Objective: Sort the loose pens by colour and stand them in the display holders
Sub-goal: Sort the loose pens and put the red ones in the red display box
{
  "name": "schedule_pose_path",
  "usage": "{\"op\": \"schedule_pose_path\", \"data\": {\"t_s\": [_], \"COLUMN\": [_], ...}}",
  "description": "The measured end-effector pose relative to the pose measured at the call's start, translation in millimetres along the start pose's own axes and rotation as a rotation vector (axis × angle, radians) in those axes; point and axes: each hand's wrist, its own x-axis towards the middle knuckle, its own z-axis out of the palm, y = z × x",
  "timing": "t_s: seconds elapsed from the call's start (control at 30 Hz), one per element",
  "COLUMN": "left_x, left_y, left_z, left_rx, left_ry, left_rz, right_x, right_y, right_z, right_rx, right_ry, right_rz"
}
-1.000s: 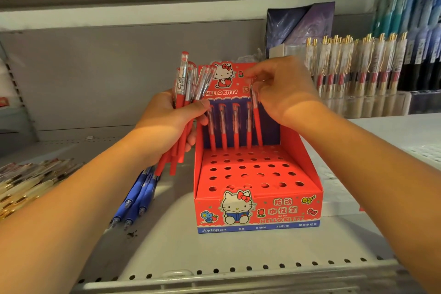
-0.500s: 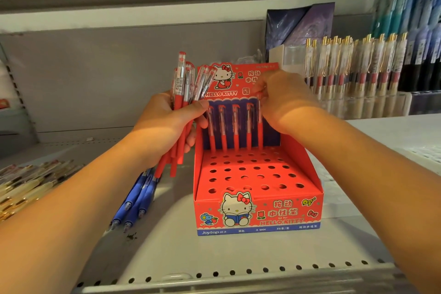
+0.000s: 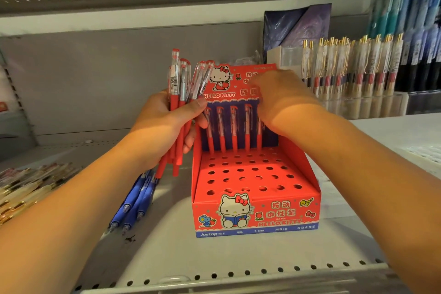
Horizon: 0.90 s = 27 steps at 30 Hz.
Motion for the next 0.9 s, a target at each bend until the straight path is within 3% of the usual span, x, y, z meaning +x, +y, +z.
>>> {"op": "schedule_pose_path", "data": {"t_s": [0.07,0.13,0.2,0.37,0.53,0.67,0.8,0.9], "left_x": [-0.9,-1.3,-1.8,-3.4,-3.8,-1.9,-0.4,0.0], "left_y": [1.6,2.2,2.2,1.8,3.8,4.0,2.1,0.7], "left_z": [0.5,1.2,2.0,2.4,2.3,2.3,0.6,0.4], "left_rx": [-0.003,-0.006,0.009,-0.005,-0.02,0.02,0.064,0.082], "left_ry": [-0.027,-0.058,-0.098,-0.179,-0.174,-0.125,-0.112,-0.112], "left_rz": [0.014,0.023,0.013,-0.009,-0.079,-0.167,-0.185,-0.185], "right_x": [-0.5,-3.7,-6.6,-8.9,-8.8,-3.7,1.3,3.1], "right_y": [-4.1,-10.8,-15.7,-16.4,-11.2,-5.8,2.1,7.8], "right_z": [0.2,0.8,1.4,-0.9,-5.1,-10.4,-15.3,-13.6], "right_rx": [0.298,0.765,1.074,1.358,1.502,1.482,1.197,0.851], "right_ry": [0.078,0.027,-0.029,-0.075,-0.107,0.031,0.244,0.31], "right_rz": [-0.017,0.001,0.011,0.046,0.054,0.108,0.108,0.073]}}
